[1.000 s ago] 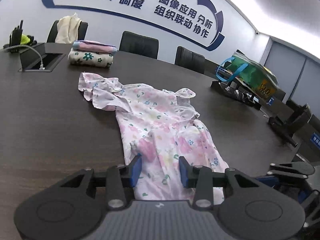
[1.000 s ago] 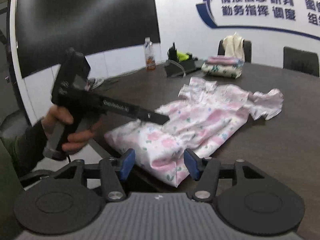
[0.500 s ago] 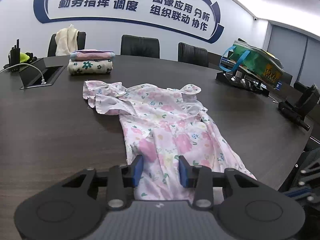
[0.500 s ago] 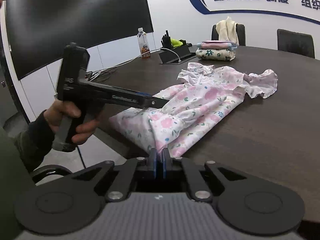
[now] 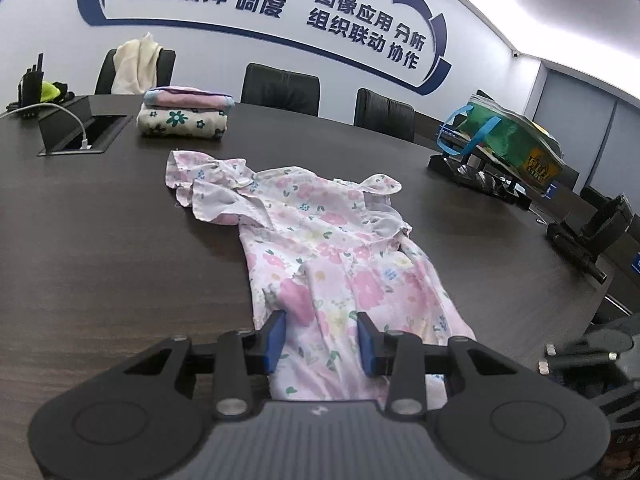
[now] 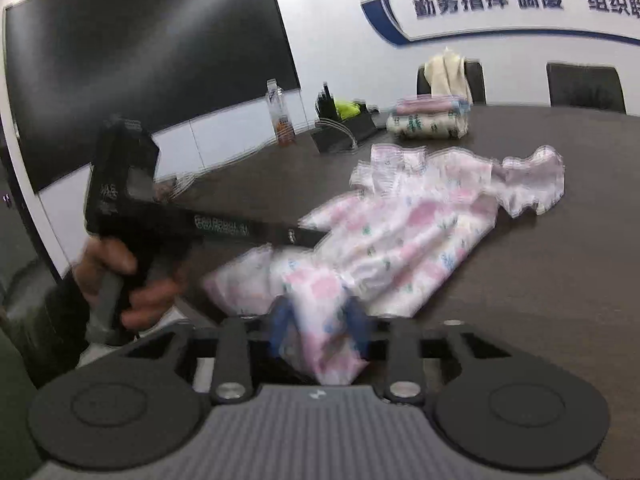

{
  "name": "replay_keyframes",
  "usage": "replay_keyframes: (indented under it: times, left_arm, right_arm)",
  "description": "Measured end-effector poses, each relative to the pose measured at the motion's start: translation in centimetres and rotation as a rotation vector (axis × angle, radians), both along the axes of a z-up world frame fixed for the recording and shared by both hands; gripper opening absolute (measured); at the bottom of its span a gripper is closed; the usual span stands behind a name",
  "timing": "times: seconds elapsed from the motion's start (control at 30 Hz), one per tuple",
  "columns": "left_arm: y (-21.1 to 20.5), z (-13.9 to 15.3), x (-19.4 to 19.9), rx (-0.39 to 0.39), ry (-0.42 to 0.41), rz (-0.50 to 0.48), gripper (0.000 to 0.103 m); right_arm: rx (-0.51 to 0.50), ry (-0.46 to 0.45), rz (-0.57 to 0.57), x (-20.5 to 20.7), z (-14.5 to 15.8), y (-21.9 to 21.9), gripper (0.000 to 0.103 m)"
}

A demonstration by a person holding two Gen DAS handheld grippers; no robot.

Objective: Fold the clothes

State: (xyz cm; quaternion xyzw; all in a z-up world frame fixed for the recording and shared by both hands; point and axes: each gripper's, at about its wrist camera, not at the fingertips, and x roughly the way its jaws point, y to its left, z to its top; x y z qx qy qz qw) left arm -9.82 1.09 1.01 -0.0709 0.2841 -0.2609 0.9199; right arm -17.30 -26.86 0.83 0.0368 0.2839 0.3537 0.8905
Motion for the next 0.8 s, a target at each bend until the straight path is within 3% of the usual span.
replay_keyframes:
  times: [0.1, 0.2, 0.3, 0.33, 0.4, 0.57, 0.63, 0.67, 0.73, 0.8]
  left_arm:
    - [1.3, 0.9, -0.2, -0.026, -0.029, -0.019, 0.036]
    - [2.7, 1.7, -0.4, -0.051, -0.059, -0.038, 0.041]
    - [4.4, 2.7, -0.6, -0.083, -0.08, -0.056, 0.048]
    - [4.9, 3.0, -0.8, -0.073, -0.08, -0.054, 0.048]
    - [5.1, 2.9, -1.4, -0.017, -0.087, -0.05, 0.048]
    - [2.6, 0.2, -1.3, -0.04, 0.072, -0.094, 0.049]
    - [1.7, -0.5, -1.1, -0.036, 0.091, -0.067, 0.048]
    - [1.5, -0.6, -1.0, -0.044, 0.089, -0.064, 0.045]
    - [1.2, -0.8, -0.6, -0.059, 0.089, -0.078, 0.029]
    - [0.8, -0.8, -0.2, -0.055, 0.104, -0.087, 0.022]
  right_arm:
    - [0.001, 0.02, -0.025, -0.8, 0.0, -0.8, 0.012]
    - [-0.001, -0.039, -0.064, -1.5, 1.4, -1.1, 0.02]
    - [0.019, -0.127, -0.092, -1.1, 3.1, -0.7, 0.04]
    - [0.02, -0.143, -0.112, -0.4, 3.4, -0.3, 0.051]
    - [0.006, -0.157, -0.14, 1.3, 3.7, 0.8, 0.053]
    - [-0.116, -0.091, -0.174, 5.9, 2.3, 4.2, 0.05]
    - [-0.106, -0.038, -0.202, 6.7, 1.5, 4.3, 0.05]
    - [-0.092, -0.014, -0.218, 6.8, 1.3, 3.9, 0.05]
    - [-0.066, 0.013, -0.259, 6.7, 1.1, 3.2, 0.05]
    - [-0.045, 0.027, -0.281, 6.5, 1.0, 2.8, 0.05]
